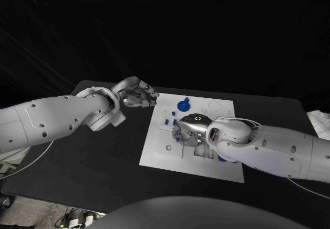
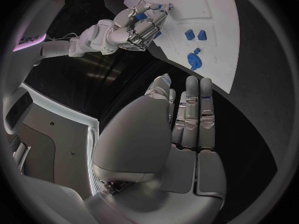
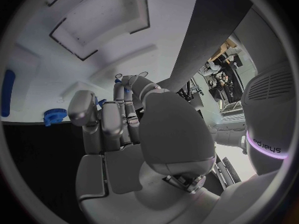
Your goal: Assemble the parts on the task board
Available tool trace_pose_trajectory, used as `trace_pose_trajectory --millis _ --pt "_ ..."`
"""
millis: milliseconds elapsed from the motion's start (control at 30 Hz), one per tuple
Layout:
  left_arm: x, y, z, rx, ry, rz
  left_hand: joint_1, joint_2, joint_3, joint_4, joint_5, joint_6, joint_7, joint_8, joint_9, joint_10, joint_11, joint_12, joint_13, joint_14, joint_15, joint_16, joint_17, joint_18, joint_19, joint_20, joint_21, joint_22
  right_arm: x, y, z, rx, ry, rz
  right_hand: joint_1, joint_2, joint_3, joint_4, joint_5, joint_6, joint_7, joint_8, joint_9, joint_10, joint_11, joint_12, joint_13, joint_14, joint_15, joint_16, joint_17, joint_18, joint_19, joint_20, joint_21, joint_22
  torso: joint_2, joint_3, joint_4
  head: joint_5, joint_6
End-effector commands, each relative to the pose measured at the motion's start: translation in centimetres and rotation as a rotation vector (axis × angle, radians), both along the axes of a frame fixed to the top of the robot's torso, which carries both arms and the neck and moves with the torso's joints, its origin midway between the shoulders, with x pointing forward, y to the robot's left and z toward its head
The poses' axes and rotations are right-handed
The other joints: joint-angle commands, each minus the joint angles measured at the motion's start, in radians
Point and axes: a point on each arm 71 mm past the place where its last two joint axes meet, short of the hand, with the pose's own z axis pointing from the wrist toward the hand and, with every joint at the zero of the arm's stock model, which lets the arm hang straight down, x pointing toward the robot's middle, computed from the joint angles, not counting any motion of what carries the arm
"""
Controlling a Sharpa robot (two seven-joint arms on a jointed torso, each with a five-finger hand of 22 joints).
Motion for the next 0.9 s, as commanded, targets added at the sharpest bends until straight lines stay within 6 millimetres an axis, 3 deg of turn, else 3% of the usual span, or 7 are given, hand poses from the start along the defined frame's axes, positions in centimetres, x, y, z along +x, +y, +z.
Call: trace_pose_trajectory --millis 33,367,533,733,900 --pt "0.0 -0.2 -0.1 0.004 0.017 -0.014 -0.005 0.008 -0.002 0.005 0.005 -0.006 0.000 -0.001 -0.001 -0.004 0.006 0.006 -0.001 0.004 0.000 0.005 -0.001 0.010 0.009 0.000 -0.005 0.023 0.0 0.0 -0.1 0.001 0.012 -0.002 -0.009 0.008 0.003 -0.002 -0.008 0.008 0.000 0.002 0.002 0.009 -0.001 -0.004 -0.002 -0.009 0.000 -0.007 -0.011 0.003 -0.007 0.000 -0.007 0.119 0.000 -0.0004 0.0001 0.000 0.000" --pt "0.0 -0.3 -0.2 0.007 0.023 -0.017 -0.007 0.009 -0.002 0.005 0.005 -0.006 -0.001 -0.001 -0.001 -0.004 0.007 0.007 -0.001 0.004 0.001 0.005 -0.002 0.010 0.009 0.000 -0.005 0.023 0.3 -0.5 0.0 0.069 0.049 -0.042 -0.008 0.012 0.008 -0.011 -0.015 0.013 0.004 -0.003 0.010 0.043 0.003 -0.039 -0.029 -0.037 0.002 -0.043 -0.067 0.012 -0.039 0.002 -0.053 0.106 0.000 0.0007 -0.0002 0.008 0.000" --pt "-0.1 -0.3 -0.1 0.007 0.023 -0.016 -0.007 0.009 -0.002 0.005 0.005 -0.006 -0.001 -0.001 -0.001 -0.004 0.007 0.007 -0.001 0.004 0.001 0.005 -0.002 0.010 0.009 0.000 -0.005 0.023 0.7 -1.6 0.6 0.195 0.127 -0.117 -0.008 0.011 0.007 -0.012 -0.011 0.017 0.003 -0.002 0.013 0.050 0.002 -0.044 -0.033 -0.035 0.002 -0.043 -0.067 0.013 -0.042 0.002 -0.058 0.104 0.000 0.0001 0.0001 0.021 0.000" --pt "-0.1 -0.1 -0.2 0.009 0.024 -0.011 -0.008 0.009 -0.002 0.005 0.005 -0.006 -0.001 -0.001 -0.001 -0.004 0.008 0.008 -0.001 0.003 0.002 0.005 -0.003 0.009 0.009 0.001 -0.006 0.023 1.6 -3.2 1.4 0.346 0.282 -0.238 -0.011 0.012 0.006 -0.010 -0.008 0.016 0.004 -0.003 0.015 0.053 0.002 -0.048 -0.035 -0.033 0.002 -0.042 -0.063 0.013 -0.043 0.002 -0.059 0.104 0.001 0.0000 -0.0007 0.023 0.000" --pt "0.0 -0.2 -0.2 0.010 0.026 -0.012 -0.008 0.009 -0.002 0.005 0.005 -0.006 -0.001 -0.001 -0.001 -0.004 0.008 0.008 -0.001 0.003 0.002 0.005 -0.003 0.009 0.009 0.001 -0.006 0.023 1.9 -3.5 1.4 0.365 0.340 -0.262 -0.013 0.015 0.005 -0.007 -0.007 0.015 0.004 -0.004 0.017 0.053 0.004 -0.052 -0.039 -0.038 0.003 -0.047 -0.074 0.015 -0.049 0.002 -0.068 0.102 -0.001 -0.0006 -0.0005 0.021 0.000"
